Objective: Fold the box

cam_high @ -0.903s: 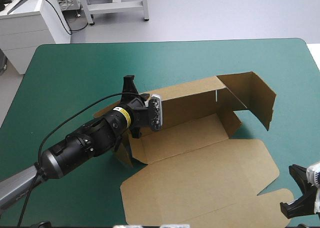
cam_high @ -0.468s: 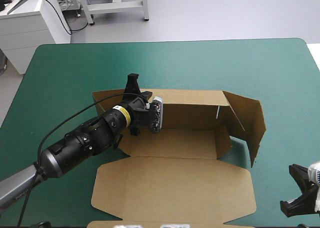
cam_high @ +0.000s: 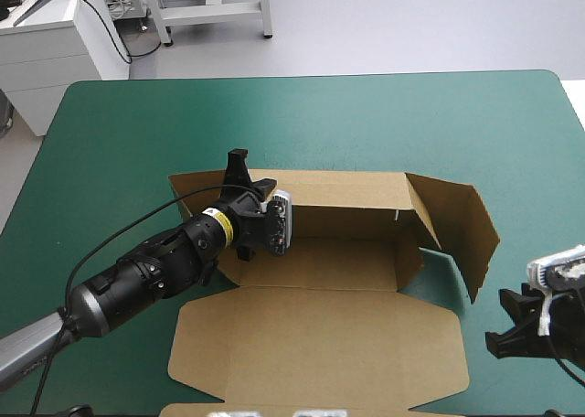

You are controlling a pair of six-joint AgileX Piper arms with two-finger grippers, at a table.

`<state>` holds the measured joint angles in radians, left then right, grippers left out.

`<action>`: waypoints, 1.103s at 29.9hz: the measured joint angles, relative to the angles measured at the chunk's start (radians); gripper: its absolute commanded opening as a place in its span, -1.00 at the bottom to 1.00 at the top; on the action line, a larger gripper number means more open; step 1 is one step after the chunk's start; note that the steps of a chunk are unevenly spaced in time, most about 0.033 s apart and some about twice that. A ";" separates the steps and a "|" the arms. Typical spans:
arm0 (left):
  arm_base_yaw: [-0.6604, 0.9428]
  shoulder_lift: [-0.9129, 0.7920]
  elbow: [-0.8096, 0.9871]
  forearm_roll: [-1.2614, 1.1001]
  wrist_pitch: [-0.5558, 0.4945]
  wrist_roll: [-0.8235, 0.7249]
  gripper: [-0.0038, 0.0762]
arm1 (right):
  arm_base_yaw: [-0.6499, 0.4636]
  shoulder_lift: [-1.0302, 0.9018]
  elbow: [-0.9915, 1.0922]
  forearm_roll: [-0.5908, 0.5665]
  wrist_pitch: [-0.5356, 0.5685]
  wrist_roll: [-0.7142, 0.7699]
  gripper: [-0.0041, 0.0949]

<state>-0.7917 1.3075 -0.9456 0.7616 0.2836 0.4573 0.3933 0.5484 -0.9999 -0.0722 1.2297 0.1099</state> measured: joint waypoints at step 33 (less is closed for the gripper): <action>0.000 0.001 0.003 0.033 -0.006 -0.145 -0.92 | -0.001 0.798 -0.708 -0.175 -0.210 0.070 0.60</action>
<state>-0.7917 1.3084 -0.9428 0.7948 0.2777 0.3122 0.3924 1.3461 -1.7075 -0.2467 1.0195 0.1797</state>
